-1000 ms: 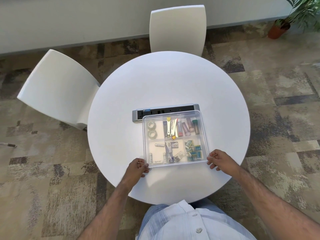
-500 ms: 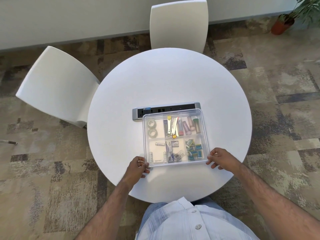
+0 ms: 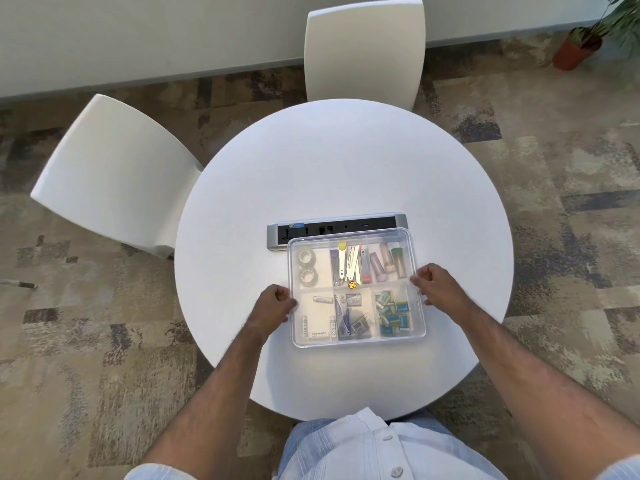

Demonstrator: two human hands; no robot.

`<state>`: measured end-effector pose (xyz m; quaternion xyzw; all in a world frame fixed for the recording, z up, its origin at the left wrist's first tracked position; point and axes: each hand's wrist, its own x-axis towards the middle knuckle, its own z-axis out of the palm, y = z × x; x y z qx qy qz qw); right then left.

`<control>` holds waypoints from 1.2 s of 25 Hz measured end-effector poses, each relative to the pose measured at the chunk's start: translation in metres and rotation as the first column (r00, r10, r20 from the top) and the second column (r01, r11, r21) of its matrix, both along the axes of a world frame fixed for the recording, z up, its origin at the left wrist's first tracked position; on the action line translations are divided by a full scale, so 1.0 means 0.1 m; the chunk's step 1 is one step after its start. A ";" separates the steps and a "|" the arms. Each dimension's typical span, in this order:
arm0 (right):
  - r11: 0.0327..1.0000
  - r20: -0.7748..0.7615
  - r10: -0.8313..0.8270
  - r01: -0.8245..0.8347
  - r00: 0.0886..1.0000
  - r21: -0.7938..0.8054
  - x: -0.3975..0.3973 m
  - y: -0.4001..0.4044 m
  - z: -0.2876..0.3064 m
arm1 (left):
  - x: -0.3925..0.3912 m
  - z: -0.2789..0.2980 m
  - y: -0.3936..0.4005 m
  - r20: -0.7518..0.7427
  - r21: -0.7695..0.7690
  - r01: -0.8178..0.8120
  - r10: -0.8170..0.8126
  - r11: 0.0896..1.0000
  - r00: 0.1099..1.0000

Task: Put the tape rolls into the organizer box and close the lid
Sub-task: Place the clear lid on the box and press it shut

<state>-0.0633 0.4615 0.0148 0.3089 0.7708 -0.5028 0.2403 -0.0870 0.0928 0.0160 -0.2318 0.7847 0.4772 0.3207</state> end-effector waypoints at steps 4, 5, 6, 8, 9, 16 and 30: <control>0.998 -0.059 -0.037 0.040 0.998 0.053 -0.43 -0.04 -0.03 | -0.50 0.02 0.14 -0.082 -0.035 -0.057 0.054 0.998 0.995; 0.997 -0.067 -0.046 0.050 0.997 0.067 -0.53 -0.05 -0.04 | -0.63 0.03 0.16 -0.091 -0.044 -0.059 0.055 0.997 0.994; 0.995 -0.071 -0.055 0.061 0.996 0.074 -0.63 -0.05 -0.04 | -0.74 0.03 0.19 -0.096 -0.051 -0.060 0.055 0.997 0.994; 0.993 -0.077 -0.087 0.093 0.993 0.069 -0.79 -0.05 -0.05 | -0.93 0.02 0.23 -0.103 -0.070 -0.057 0.049 0.996 0.993; 0.992 -0.077 -0.107 0.112 0.991 0.064 -0.87 -0.05 -0.05 | -1.01 0.02 0.25 -0.106 -0.080 -0.054 0.046 0.995 0.993; 0.993 -0.063 -0.093 0.098 0.994 0.072 -1.06 0.01 -0.09 | -1.20 -0.09 0.31 -0.080 -0.120 -0.070 0.061 0.990 0.995; 0.993 -0.183 0.025 -0.003 0.983 0.118 -1.07 0.00 -0.23 | -1.29 -0.07 0.26 0.006 -0.040 -0.115 0.115 0.993 0.993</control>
